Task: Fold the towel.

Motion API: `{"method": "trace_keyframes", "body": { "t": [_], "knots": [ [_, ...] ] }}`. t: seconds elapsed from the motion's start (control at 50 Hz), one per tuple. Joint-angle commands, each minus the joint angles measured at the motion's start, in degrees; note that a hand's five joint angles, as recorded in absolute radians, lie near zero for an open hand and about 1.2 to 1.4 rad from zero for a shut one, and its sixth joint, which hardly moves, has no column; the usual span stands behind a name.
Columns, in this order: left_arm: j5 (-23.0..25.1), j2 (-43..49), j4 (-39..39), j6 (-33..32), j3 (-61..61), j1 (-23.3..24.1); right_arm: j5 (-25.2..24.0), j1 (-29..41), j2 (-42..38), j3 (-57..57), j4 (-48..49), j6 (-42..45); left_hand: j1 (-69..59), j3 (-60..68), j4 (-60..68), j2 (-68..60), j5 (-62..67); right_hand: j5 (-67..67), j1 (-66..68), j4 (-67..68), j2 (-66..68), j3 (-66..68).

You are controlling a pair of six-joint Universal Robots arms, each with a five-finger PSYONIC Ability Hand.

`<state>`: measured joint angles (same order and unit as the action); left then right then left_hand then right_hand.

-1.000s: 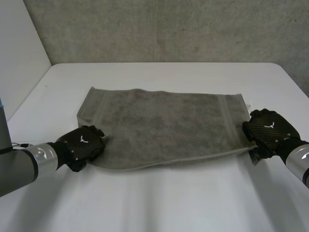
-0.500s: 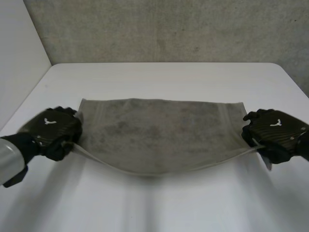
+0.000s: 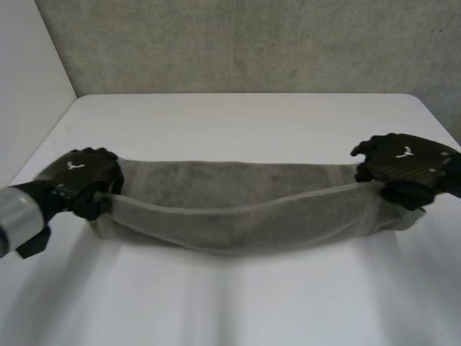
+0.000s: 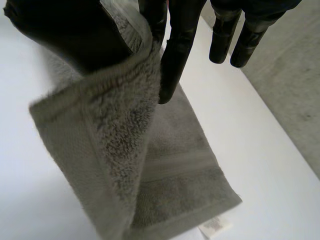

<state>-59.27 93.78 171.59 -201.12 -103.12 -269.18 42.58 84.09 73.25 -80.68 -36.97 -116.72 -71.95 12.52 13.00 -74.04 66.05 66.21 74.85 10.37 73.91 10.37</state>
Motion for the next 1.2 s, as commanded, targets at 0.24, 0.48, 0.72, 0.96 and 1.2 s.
{"method": "trace_keyframes", "body": {
  "t": [0.24, 0.48, 0.72, 0.96, 1.2],
  "knots": [
    [-13.2, 24.1, 0.8, 1.5, 23.3, 5.8, 9.7, 9.2, -21.3, 22.4, 9.8, -10.2, -8.0, -2.5, -3.0, -6.0, 3.9, 3.8, 5.1, -0.4, 6.1, -0.4],
    [-17.5, 25.1, 3.8, 2.0, 27.7, 10.0, 14.0, 11.8, -22.7, 22.4, 18.2, -12.6, -8.0, -2.5, -3.0, -6.0, 3.9, 3.8, 5.1, -0.4, 6.1, -0.4],
    [-18.1, 15.2, 3.1, 2.8, 18.9, 13.8, 12.7, 11.9, -15.0, 13.6, 18.0, -12.8, -8.0, -2.5, -3.0, -6.0, 3.9, 3.8, 5.1, -0.4, 6.1, -0.4],
    [-17.2, -3.6, 1.3, 2.5, 1.7, 10.6, 4.6, 5.6, 6.0, -6.7, 17.2, -12.1, -8.0, -2.5, -3.0, -6.0, 3.9, 3.8, 5.1, -0.4, 6.1, -0.4],
    [-17.1, -14.2, 1.5, 1.8, -10.4, 8.3, -1.3, -2.6, 14.4, -22.4, 16.8, -4.7, -8.0, -2.5, -3.0, -6.0, 3.9, 3.8, 5.1, -0.4, 6.1, -0.4]
  ]
}}
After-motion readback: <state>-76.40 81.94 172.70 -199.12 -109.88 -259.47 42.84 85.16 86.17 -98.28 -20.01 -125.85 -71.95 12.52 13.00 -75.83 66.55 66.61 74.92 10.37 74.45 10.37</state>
